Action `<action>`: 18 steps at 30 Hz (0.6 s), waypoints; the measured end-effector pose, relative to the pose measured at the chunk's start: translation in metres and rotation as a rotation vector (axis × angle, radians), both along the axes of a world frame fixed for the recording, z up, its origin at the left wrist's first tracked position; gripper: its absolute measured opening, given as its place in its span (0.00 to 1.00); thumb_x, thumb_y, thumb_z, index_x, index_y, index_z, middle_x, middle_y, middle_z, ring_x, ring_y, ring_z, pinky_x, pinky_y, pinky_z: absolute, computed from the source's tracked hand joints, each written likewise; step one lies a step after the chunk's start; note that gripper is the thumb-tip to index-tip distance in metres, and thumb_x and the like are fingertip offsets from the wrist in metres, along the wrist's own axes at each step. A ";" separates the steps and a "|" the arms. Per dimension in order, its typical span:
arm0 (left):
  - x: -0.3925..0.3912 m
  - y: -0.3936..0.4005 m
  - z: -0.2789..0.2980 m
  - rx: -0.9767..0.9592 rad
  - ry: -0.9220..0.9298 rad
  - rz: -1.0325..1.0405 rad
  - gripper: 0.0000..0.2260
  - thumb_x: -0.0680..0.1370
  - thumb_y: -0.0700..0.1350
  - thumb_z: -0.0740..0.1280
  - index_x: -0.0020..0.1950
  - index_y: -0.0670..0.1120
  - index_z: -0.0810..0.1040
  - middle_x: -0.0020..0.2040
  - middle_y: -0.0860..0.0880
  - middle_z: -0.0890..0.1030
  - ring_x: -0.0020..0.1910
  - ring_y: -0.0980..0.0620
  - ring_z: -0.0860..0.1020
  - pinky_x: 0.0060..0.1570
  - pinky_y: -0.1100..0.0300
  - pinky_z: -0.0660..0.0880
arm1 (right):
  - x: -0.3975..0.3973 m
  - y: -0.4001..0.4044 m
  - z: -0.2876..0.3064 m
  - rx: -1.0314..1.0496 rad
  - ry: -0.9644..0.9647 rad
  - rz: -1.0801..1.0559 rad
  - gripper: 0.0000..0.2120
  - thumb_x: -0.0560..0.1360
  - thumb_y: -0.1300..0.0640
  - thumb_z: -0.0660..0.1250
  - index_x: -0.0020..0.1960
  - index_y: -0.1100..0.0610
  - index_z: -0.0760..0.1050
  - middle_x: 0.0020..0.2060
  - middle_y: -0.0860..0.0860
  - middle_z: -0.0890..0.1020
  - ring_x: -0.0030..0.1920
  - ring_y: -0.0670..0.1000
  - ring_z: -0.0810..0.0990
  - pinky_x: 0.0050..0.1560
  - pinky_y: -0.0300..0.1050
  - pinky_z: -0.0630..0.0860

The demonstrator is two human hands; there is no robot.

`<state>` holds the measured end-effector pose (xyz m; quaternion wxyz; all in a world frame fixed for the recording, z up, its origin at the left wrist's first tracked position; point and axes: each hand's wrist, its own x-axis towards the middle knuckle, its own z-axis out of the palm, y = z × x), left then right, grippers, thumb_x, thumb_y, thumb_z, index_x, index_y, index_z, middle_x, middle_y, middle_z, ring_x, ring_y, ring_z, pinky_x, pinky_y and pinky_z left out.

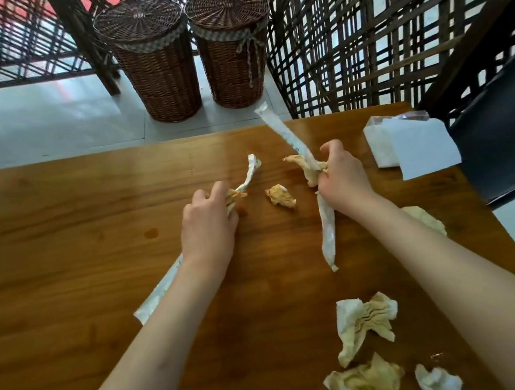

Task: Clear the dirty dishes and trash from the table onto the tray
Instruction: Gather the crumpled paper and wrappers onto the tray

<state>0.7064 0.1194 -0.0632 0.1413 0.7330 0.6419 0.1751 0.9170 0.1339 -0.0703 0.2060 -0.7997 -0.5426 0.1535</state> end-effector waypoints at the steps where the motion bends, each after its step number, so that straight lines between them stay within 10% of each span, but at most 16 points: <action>1: 0.004 0.000 0.002 0.006 -0.011 -0.019 0.13 0.76 0.42 0.66 0.60 0.47 0.71 0.49 0.43 0.75 0.46 0.43 0.74 0.43 0.53 0.74 | 0.003 -0.003 0.002 0.016 0.017 0.005 0.18 0.74 0.62 0.65 0.63 0.58 0.68 0.54 0.54 0.76 0.54 0.54 0.75 0.46 0.44 0.73; 5: 0.030 0.000 0.011 0.043 -0.066 -0.098 0.16 0.76 0.44 0.67 0.63 0.50 0.69 0.50 0.44 0.76 0.47 0.45 0.75 0.45 0.55 0.75 | 0.022 -0.027 0.016 0.122 -0.020 -0.035 0.08 0.74 0.56 0.67 0.51 0.58 0.76 0.39 0.48 0.75 0.38 0.48 0.75 0.30 0.36 0.67; 18: 0.088 -0.015 -0.001 -0.011 0.108 -0.063 0.13 0.76 0.49 0.67 0.58 0.46 0.73 0.55 0.43 0.72 0.50 0.42 0.74 0.44 0.56 0.68 | 0.066 -0.098 0.036 0.054 -0.053 -0.018 0.08 0.76 0.56 0.65 0.51 0.59 0.78 0.41 0.50 0.78 0.33 0.43 0.72 0.28 0.34 0.63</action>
